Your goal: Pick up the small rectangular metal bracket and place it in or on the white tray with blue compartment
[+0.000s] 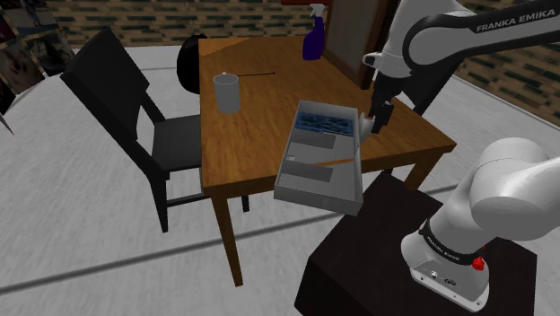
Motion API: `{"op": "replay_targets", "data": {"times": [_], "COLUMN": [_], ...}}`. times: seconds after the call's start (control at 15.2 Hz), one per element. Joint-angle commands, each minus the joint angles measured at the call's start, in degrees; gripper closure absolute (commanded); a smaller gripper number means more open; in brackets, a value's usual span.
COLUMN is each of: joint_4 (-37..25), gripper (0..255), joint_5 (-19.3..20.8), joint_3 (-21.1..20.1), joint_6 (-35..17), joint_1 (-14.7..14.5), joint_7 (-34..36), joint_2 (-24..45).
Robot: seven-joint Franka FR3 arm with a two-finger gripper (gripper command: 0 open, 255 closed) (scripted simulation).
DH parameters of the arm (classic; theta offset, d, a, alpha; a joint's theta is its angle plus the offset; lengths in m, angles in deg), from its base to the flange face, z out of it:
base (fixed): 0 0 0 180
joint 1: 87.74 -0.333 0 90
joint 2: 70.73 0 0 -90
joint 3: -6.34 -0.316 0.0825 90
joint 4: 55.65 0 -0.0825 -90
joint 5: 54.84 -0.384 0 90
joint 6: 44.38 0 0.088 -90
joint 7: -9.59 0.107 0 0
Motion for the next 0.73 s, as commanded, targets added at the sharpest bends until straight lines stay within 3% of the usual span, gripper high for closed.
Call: {"op": "replay_targets", "data": {"times": [0.0, 0.2, 0.26, 0.66], "joint_4": [0.1, 0.0, 0.0, 0.0], "gripper": [0, 0, 255, 255], "joint_5": [0.0, 0.0, 0.0, 0.0], "joint_3": [0.0, 0.0, 0.0, 0.0], "joint_6": [-0.1, -0.1, -0.1, -0.1], "joint_1": [0.0, 0.0, 0.0, 0.0], "joint_7": [0.0, 0.0, 0.0, 0.0], "joint_2": [0.1, 0.1, 0.1, 0.1]}}
